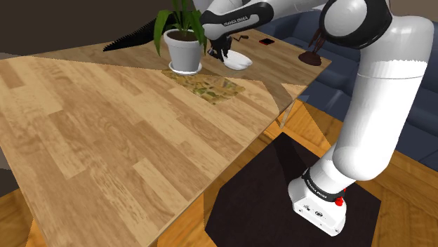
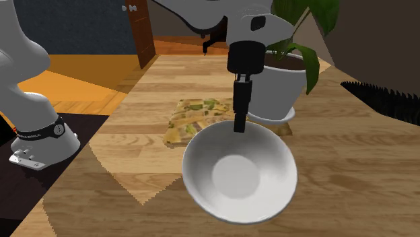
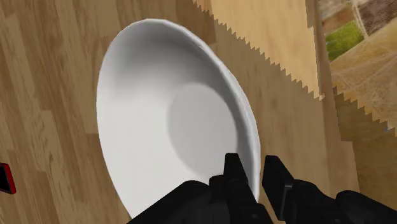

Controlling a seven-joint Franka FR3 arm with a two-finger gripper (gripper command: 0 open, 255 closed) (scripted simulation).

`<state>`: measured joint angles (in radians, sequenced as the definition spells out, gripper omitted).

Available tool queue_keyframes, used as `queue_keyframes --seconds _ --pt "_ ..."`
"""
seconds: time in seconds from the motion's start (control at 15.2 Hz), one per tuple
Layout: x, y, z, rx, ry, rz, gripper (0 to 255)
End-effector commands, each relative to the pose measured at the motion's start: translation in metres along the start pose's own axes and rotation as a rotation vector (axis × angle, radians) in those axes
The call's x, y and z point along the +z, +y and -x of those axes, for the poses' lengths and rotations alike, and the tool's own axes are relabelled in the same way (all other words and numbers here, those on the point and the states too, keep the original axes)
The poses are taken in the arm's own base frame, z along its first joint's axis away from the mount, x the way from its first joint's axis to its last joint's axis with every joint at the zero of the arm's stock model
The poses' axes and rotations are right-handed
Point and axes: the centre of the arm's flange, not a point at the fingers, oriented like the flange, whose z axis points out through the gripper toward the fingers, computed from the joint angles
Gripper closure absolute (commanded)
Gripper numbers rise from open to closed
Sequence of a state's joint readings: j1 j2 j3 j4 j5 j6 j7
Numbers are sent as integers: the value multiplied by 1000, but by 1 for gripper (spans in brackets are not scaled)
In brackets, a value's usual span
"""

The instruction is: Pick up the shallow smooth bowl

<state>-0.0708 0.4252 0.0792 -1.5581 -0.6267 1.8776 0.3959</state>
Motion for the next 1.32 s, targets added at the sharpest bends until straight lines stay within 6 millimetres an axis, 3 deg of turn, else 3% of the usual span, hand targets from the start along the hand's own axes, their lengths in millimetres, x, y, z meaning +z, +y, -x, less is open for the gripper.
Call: queue_keyframes --seconds 0.0,0.07,0.13,0.2,0.33,0.4,1.25 --pt "32 -33 -7 -49 -25 -13 255" --pt "35 -40 1 -49 -26 -12 255" --pt "38 -34 -13 -50 -26 -13 255" --pt "28 -30 -13 -50 -26 -13 255" --pt "45 -26 -12 -49 -26 -14 255" --pt "27 -38 11 -48 -25 -13 255" --pt "-31 -2 7 -48 -25 -13 255"
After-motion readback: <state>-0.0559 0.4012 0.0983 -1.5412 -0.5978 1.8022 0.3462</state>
